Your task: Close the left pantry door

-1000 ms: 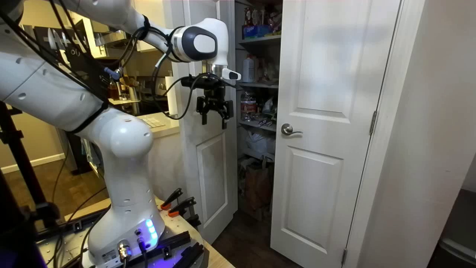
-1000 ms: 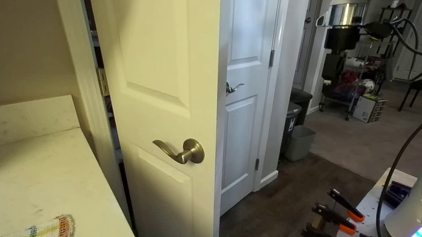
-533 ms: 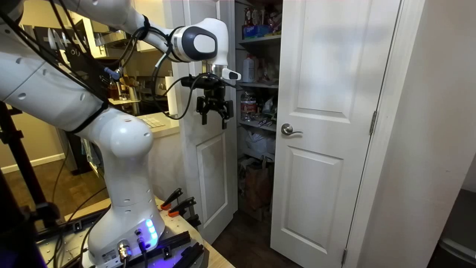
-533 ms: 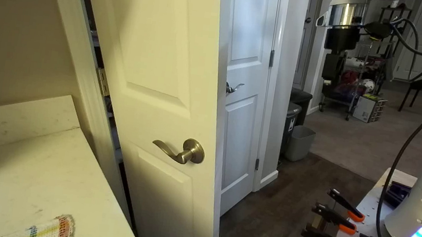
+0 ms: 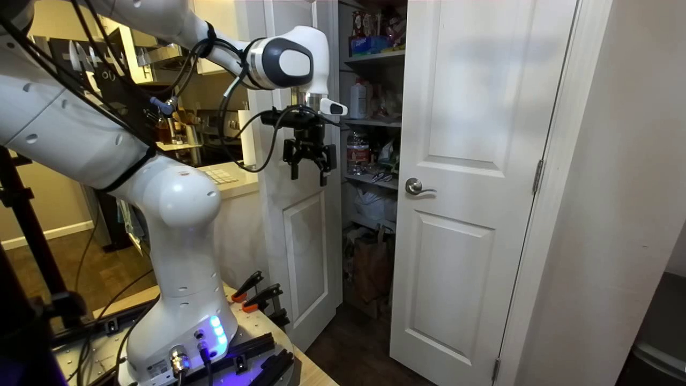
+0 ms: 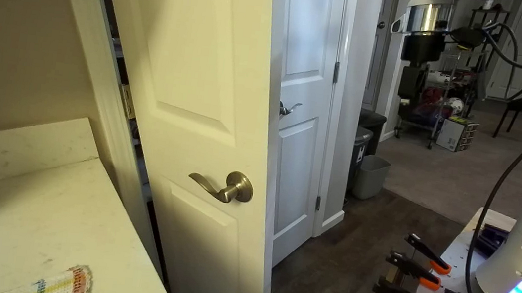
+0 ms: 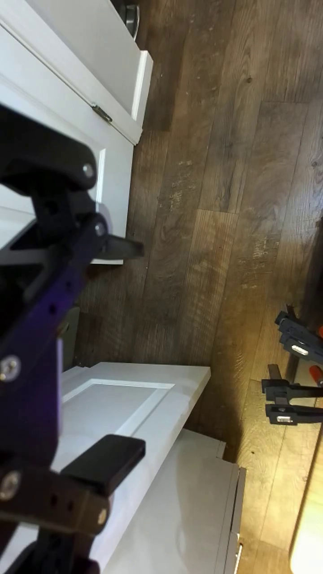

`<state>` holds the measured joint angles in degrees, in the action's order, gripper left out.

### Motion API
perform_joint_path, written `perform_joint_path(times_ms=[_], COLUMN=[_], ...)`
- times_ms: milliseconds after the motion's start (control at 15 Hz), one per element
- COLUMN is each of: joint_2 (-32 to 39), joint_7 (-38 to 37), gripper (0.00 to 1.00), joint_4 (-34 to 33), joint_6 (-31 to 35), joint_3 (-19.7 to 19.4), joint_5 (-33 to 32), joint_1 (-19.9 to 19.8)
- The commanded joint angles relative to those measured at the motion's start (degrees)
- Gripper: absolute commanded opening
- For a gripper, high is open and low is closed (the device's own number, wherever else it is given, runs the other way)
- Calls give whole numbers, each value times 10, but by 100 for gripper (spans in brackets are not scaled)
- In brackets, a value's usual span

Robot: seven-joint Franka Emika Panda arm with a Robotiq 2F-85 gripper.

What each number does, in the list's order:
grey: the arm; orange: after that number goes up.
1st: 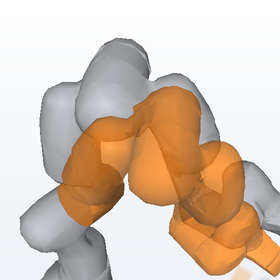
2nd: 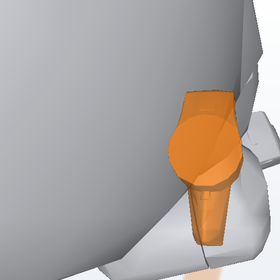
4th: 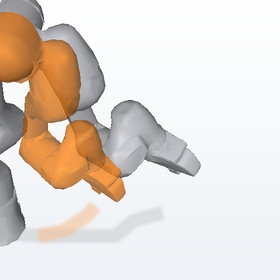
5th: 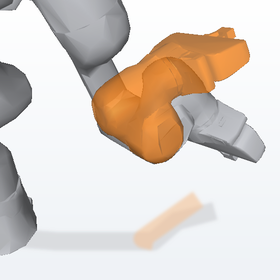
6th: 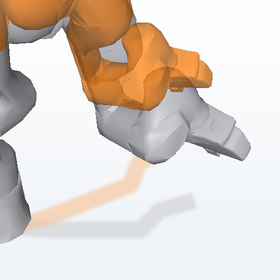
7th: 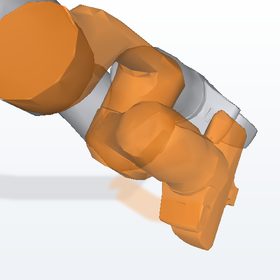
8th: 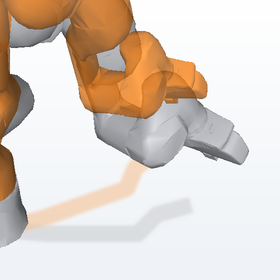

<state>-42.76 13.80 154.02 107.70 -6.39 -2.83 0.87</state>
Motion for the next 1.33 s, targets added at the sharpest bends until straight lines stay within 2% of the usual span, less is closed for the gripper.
perform_joint_path(times_ms=[0, 1267], joint_2=[0, 1], joint_7=[1, 0], gripper=[100, 100], joint_4=[-1, -7], joint_6=[-1, -6], joint_3=[2, 11], joint_5=[1, 2], joint_1=[-2, 7])
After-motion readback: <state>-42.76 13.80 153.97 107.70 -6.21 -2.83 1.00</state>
